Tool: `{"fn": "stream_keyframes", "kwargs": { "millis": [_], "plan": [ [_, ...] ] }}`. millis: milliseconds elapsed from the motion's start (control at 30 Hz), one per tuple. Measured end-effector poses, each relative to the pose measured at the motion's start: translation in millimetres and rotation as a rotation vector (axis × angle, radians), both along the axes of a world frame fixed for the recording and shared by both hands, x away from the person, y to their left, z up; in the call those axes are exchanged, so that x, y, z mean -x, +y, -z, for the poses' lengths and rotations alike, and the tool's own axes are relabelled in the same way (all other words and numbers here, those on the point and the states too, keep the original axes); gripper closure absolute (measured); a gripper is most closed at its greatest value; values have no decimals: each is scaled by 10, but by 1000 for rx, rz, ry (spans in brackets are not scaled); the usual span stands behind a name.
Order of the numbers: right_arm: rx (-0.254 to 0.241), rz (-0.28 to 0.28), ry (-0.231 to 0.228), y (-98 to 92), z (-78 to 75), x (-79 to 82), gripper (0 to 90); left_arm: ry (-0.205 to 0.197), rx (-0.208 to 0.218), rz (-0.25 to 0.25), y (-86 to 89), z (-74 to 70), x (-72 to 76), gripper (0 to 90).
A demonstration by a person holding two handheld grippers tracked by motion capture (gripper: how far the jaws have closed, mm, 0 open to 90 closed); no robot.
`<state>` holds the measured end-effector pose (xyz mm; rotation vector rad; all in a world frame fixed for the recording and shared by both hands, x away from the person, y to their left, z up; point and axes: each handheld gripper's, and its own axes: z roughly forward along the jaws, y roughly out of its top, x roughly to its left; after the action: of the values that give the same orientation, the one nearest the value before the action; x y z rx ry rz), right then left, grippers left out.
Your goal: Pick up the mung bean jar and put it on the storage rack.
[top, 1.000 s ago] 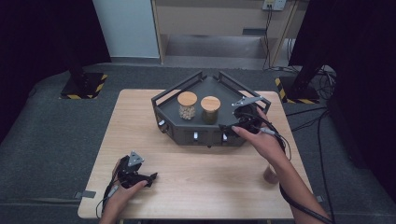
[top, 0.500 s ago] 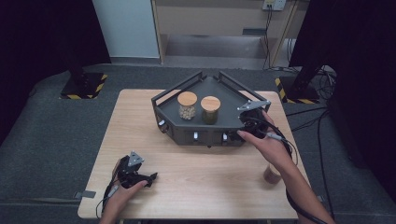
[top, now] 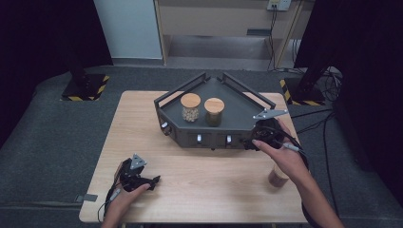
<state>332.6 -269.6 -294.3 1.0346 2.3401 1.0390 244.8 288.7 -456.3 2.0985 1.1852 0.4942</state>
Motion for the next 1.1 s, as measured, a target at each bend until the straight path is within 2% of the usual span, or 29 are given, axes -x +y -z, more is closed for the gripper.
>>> {"fn": "stream_keyframes", "kwargs": {
  "millis": [1100],
  "plan": [
    [-11, 59, 17, -438, 147, 281, 68, 0, -4, 1, -2, -3, 0, 0]
  ]
}}
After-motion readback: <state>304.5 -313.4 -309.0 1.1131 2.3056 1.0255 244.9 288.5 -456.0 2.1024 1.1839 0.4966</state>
